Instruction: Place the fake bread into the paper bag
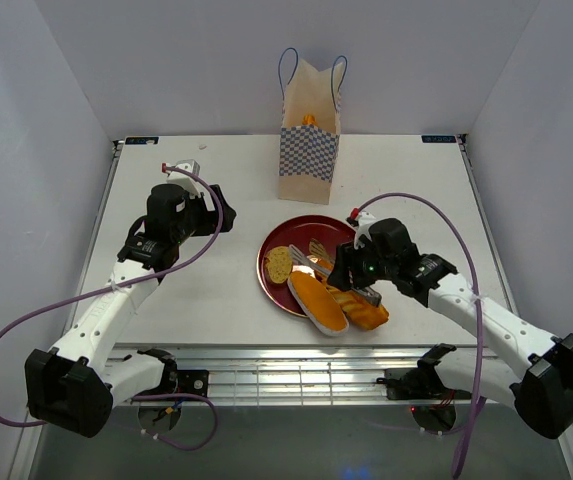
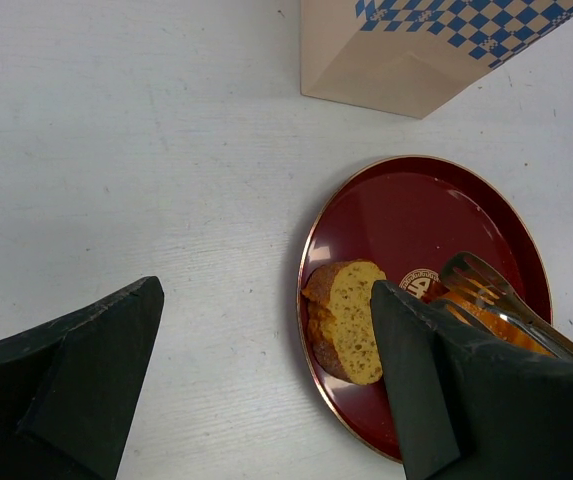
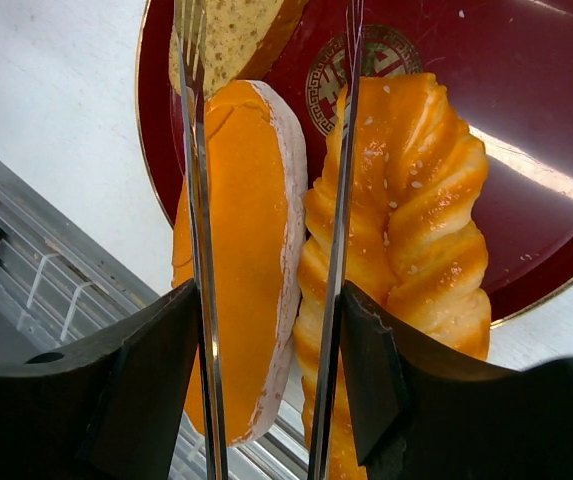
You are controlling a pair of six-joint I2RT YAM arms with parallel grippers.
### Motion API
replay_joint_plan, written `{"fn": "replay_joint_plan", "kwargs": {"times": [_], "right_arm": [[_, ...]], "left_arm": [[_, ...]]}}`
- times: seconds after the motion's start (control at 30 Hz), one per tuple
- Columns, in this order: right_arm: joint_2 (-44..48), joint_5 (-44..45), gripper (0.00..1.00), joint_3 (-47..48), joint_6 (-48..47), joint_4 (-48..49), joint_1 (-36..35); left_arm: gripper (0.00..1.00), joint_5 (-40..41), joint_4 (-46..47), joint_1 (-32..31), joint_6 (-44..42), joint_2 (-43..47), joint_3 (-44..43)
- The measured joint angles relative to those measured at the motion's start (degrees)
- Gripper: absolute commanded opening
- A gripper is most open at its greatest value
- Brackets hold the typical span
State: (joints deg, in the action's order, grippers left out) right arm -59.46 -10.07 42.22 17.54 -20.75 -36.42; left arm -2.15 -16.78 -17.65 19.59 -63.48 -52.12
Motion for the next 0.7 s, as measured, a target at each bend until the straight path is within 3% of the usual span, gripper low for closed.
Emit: {"fn": "replay_joint_plan", "kwargs": {"times": [0.7], "right_arm": [[-13.25,-0.59,0.58,-0.83,3.1,9.57,-1.27]], "left_arm": [[0.95,-1.68,0.0,0.0,0.42,0.02,0.0]]}}
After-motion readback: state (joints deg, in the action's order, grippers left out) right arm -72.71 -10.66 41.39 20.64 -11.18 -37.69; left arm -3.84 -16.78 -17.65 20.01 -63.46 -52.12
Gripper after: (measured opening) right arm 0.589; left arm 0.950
